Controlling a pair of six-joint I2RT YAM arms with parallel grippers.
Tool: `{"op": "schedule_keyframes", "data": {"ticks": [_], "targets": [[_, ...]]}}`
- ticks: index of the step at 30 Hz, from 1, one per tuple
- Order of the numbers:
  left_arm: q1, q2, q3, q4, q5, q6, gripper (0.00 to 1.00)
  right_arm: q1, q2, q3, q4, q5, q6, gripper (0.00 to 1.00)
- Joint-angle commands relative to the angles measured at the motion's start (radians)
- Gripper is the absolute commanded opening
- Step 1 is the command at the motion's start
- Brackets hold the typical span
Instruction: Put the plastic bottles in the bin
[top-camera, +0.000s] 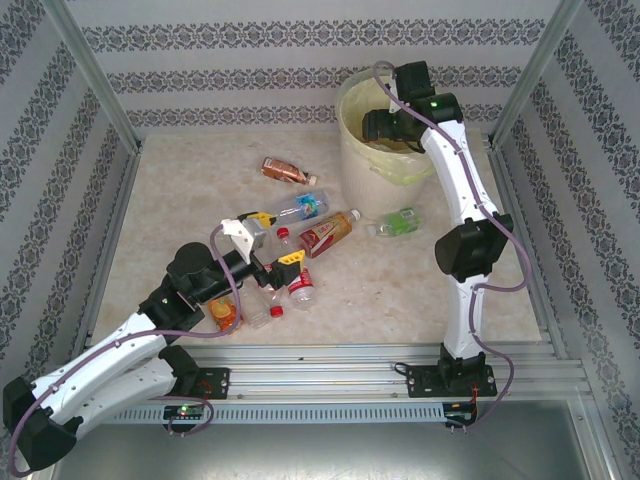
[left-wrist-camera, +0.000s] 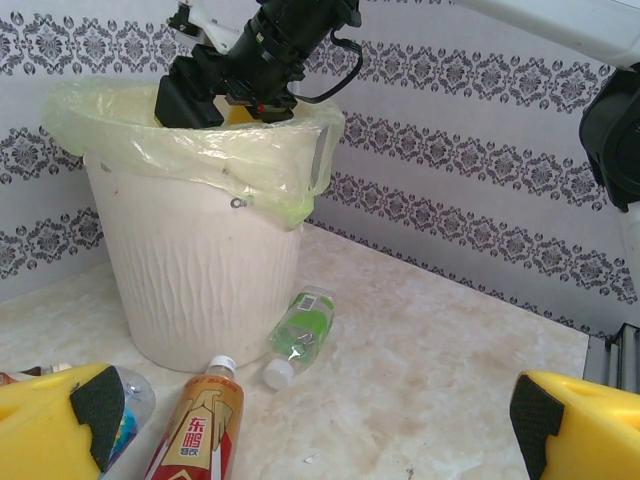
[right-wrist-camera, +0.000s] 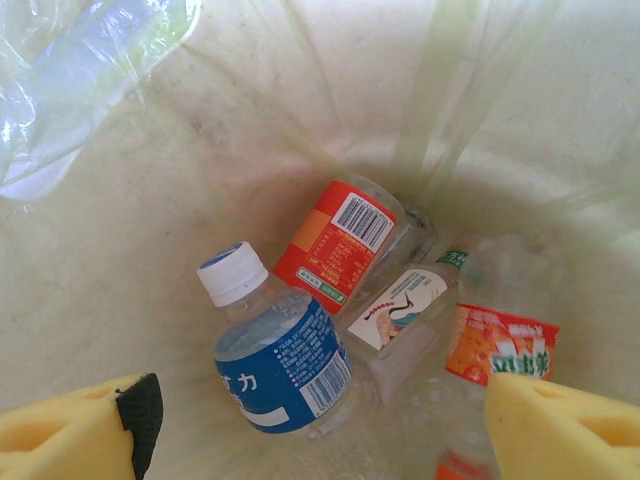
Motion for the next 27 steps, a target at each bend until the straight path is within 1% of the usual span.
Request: {"op": "schedule_keyframes", "data": {"ticks": [1, 7, 11, 19, 22, 27], "targets": [[0.008, -0.002, 0.031, -0.01, 0.019, 0.018, 1.0, -0.008, -0.054, 0.016, 0.013, -0.006, 0.021, 0.85], [0.009, 0.0, 0.032, -0.014, 0.023, 0.022, 1.0, -0.002, -0.12, -0.009, 0.068, 0.016, 0.043, 0.85], [0.009, -0.002, 0.032, -0.014, 0.026, 0.026, 1.0, 0.005, -0.2, -0.081, 0.142, 0.029, 0.039, 0.85], [0.009, 0.002, 0.037, -0.025, 0.064, 0.043, 1.0, 0.015, -0.44, -0.345, 0.312, 0.033, 0.06, 0.84], [0.008, 0.01, 0.069, -0.092, 0.133, 0.099, 1.0, 0.017, -0.537, -0.458, 0.348, 0.029, 0.087, 0.84], [0.008, 0.044, 0.128, -0.203, 0.199, 0.138, 1.0, 0.021, -0.719, -0.674, 0.38, 0.055, 0.169, 0.84]]}}
